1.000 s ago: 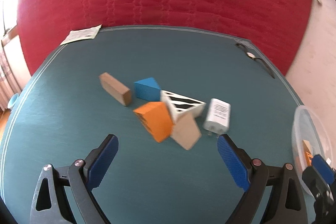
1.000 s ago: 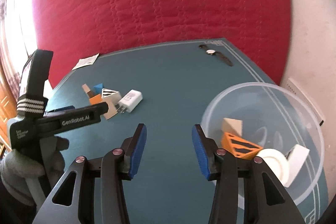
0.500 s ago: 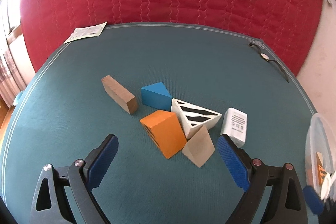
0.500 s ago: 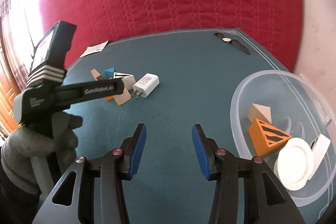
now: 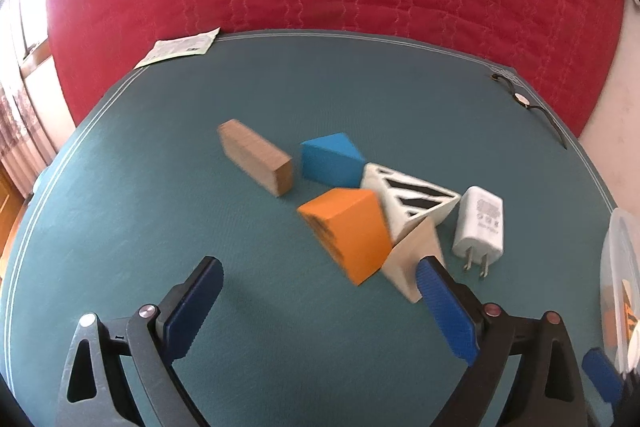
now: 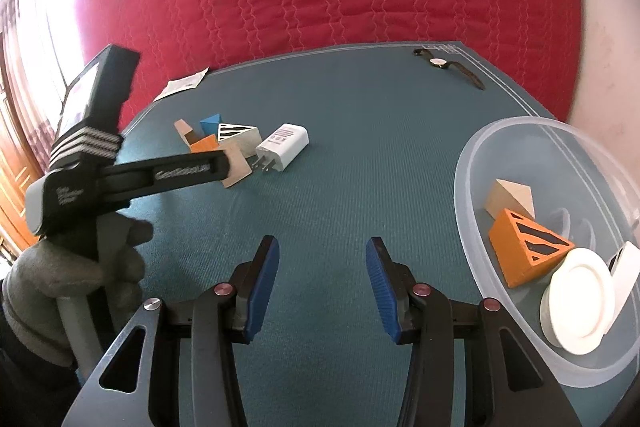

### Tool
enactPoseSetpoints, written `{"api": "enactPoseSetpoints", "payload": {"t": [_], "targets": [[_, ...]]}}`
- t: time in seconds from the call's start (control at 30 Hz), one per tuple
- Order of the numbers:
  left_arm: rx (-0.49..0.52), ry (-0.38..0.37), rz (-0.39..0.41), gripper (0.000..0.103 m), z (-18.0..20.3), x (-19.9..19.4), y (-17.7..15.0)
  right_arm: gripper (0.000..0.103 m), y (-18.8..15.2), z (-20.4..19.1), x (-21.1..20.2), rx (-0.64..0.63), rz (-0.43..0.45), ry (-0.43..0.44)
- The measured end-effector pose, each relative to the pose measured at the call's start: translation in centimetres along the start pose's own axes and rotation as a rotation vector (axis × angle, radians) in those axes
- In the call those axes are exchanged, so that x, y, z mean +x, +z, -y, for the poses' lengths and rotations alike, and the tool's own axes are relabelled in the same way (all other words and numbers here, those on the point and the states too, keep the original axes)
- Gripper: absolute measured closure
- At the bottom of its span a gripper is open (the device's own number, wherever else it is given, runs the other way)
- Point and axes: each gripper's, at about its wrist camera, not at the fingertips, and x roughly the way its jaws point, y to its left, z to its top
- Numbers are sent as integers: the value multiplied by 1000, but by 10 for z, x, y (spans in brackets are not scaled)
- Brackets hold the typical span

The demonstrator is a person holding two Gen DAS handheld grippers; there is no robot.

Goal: Organize rigid objects
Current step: 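Grasp the tan wedge block with the left gripper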

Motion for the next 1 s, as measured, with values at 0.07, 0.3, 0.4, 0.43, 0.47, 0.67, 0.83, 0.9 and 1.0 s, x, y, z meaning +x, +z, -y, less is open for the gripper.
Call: {"api": "enactPoseSetpoints", "payload": {"t": [0.07,0.3,0.4,0.43,0.47,0.67,0.83,0.9,1.0], "targets": [[-7,11,2,4,-4,-2,-2,56,-1,-1,1,-1,-2,1],[-15,2,8,4,5,-3,1,56,-2,-1,3,-2,-7,0],[-8,1,16,4,16,-2,5,56,-2,-2,5,-1,-10,-1],[-3,4,18,4,20,-1,6,56,-2,-2,5,-1,-12,-1],[6,11,18,4,24,2,7,56,-2,-2,5,0,-12,-1],[14,-5,-15,16,23,11,4,56,-3,-1,8,11,-19,4],[19,4,-4,34,17,5,0,56,-5,0,9,16,-20,6],[17,0,0,40,13,2,-3,56,-5,0,10,17,-19,6],[11,-6,7,49,7,-2,-9,56,-5,0,11,19,-20,7]]}}
